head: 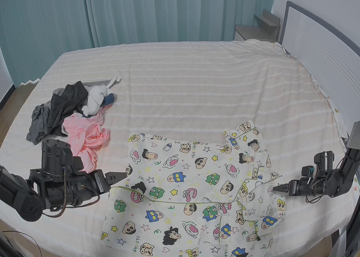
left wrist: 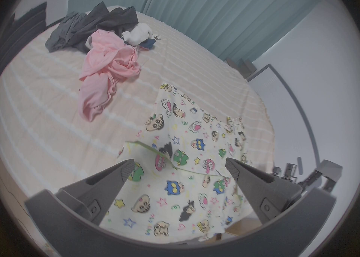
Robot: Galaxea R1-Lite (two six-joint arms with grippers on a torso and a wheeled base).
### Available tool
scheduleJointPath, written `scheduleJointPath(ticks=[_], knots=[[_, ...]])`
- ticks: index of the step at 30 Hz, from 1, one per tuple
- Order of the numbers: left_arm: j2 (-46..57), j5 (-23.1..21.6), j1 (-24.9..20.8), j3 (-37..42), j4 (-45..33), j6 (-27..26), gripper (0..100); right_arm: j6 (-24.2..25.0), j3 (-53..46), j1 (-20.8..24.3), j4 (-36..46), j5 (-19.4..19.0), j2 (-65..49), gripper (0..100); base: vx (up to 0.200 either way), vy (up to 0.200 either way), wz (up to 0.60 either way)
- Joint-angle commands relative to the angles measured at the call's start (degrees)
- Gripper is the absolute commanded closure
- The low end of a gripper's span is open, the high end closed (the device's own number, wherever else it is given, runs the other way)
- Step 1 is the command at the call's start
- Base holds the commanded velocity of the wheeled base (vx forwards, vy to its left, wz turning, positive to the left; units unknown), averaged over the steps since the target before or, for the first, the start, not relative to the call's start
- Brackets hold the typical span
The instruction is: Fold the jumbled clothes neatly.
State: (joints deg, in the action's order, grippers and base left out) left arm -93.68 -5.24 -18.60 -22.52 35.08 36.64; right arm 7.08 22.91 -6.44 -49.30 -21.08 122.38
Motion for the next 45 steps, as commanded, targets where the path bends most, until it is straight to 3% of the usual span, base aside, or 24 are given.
scheduleJointPath(ticks=[1,6,15,16,45], knots=[[8.6,-1.7,-1.5,4.9,0.1,2.4,0,-1.4,5.6,-0.2,3.6,-1.9,2.3,0,0.000,0.000,0.00],[10.5,-1.8,-1.6,6.1,0.2,4.9,0,-1.4,5.9,0.1,3.7,-4.0,1.8,0,0.000,0.000,0.00],[10.5,-1.5,-1.6,7.4,1.6,4.8,0,-1.6,6.2,0.3,3.7,-4.0,4.4,0,0.000,0.000,0.00],[10.5,-1.5,-1.6,7.4,1.8,4.8,0,-1.6,6.3,0.3,3.7,-4.0,4.7,100,0.000,0.000,0.00],[10.8,-1.3,-1.6,8.0,2.2,4.4,0,-1.9,14.3,-4.6,3.5,-0.1,3.7,100,0.000,0.000,0.00]])
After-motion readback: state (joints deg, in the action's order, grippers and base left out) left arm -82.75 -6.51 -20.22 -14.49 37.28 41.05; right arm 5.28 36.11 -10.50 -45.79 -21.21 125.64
